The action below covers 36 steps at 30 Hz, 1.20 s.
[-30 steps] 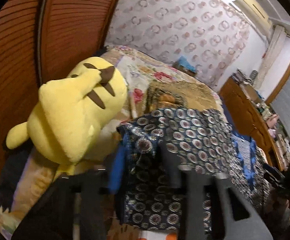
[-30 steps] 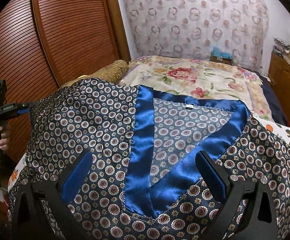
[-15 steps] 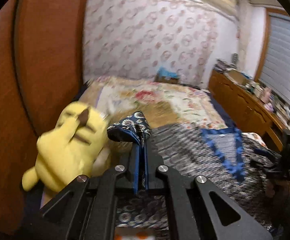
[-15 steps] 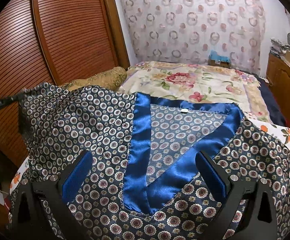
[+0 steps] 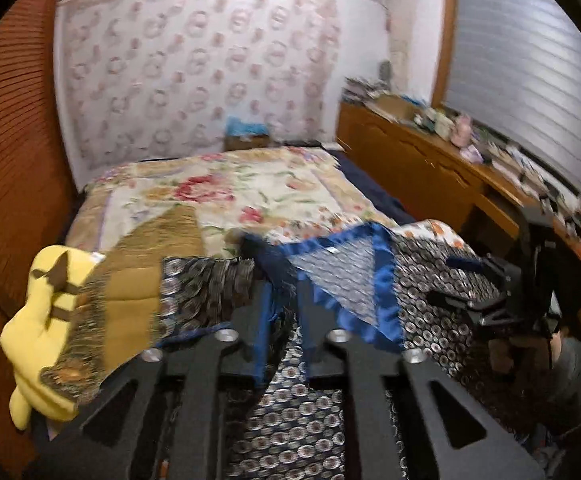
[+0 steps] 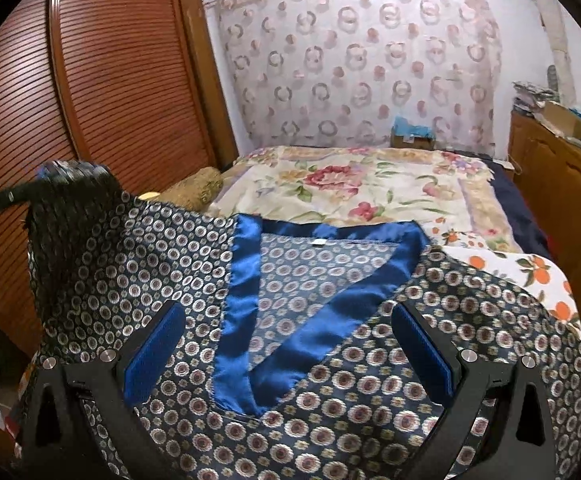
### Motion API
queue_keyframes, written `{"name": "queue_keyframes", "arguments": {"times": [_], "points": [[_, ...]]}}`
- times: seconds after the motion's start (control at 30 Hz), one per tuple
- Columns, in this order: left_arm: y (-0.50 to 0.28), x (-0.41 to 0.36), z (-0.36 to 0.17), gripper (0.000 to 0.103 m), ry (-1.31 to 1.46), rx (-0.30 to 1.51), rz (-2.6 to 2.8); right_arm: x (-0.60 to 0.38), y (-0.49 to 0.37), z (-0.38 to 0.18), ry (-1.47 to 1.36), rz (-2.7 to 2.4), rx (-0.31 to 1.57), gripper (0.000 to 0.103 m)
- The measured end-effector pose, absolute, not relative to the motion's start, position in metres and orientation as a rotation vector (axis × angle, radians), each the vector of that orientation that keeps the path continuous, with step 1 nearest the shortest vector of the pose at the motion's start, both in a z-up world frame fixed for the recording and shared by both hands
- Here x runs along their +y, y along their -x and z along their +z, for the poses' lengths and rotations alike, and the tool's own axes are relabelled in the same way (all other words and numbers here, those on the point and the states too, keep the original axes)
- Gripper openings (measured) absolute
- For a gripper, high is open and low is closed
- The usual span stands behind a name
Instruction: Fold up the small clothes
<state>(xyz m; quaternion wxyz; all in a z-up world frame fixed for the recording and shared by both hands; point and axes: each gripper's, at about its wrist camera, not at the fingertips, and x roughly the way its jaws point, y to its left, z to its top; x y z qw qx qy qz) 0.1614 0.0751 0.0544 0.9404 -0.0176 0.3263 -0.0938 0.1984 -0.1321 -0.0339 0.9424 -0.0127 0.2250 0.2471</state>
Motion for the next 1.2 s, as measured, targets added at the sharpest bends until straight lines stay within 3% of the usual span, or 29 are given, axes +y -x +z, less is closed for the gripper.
{"name": "queue_keyframes", "arguments": {"times": [0.07, 0.1, 0.17, 0.27, 0.63, 1.2], "points": [[-0.161, 0.072, 0.055, 0.044, 0.024, 0.654, -0.186, -0.138, -0.195, -0.035, 0.027, 0.494, 0.461, 0.102], [-0.160, 0.074, 0.055, 0.045, 0.025, 0.652, -0.188, -0.138, -0.194, -0.035, 0.029, 0.491, 0.463, 0.102], [-0.157, 0.082, 0.053, 0.062, 0.031, 0.655, -0.175, -0.140, -0.192, -0.038, 0.031, 0.482, 0.467, 0.102], [-0.158, 0.090, 0.048, 0.077, 0.031, 0.662, -0.135, -0.145, -0.196, -0.041, 0.023, 0.475, 0.479, 0.102], [-0.150, 0.118, -0.016, 0.078, 0.026, 0.803, -0.040, -0.144, -0.205, -0.040, 0.035, 0.486, 0.509, 0.102], [-0.215, 0.017, -0.055, 0.078, -0.041, 0.828, -0.250, -0.220, -0.184, -0.041, 0.027, 0.313, 0.506, 0.102]]}}
